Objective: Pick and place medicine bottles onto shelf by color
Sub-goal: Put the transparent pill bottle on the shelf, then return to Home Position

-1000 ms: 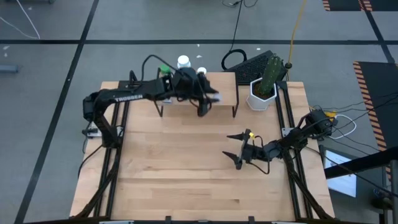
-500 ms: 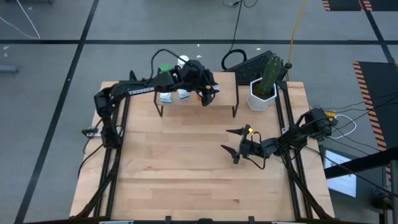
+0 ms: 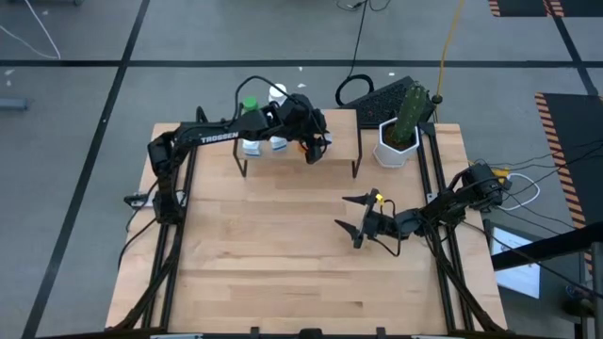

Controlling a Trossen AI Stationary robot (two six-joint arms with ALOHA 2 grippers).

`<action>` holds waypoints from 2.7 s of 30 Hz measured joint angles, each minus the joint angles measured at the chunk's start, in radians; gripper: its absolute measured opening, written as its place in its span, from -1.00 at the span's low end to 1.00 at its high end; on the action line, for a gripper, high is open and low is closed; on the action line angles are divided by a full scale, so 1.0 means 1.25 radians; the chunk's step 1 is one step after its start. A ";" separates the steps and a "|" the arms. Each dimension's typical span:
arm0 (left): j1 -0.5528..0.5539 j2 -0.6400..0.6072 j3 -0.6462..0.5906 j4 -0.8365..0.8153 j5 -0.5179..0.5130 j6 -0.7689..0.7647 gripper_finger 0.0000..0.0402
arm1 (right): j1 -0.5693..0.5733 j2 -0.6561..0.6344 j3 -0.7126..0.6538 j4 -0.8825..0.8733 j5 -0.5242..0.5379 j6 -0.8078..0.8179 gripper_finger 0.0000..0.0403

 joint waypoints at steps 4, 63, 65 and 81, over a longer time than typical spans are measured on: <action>0.001 0.000 0.000 0.001 -0.011 0.000 -0.19 | 0.000 0.000 0.000 -0.003 0.000 0.000 0.74; -0.130 -1.263 -1.241 0.478 -0.185 -0.163 -0.27 | -0.063 -1.287 -0.099 -1.200 -0.344 0.586 -0.17; -0.130 -1.285 -1.250 0.473 -0.185 -0.163 -0.27 | -0.063 -1.289 -0.116 -1.192 -0.358 0.586 -0.17; -0.130 -1.413 -1.280 0.329 -0.188 -0.163 -0.27 | -0.063 -1.313 -0.118 -1.203 -0.353 0.535 -0.17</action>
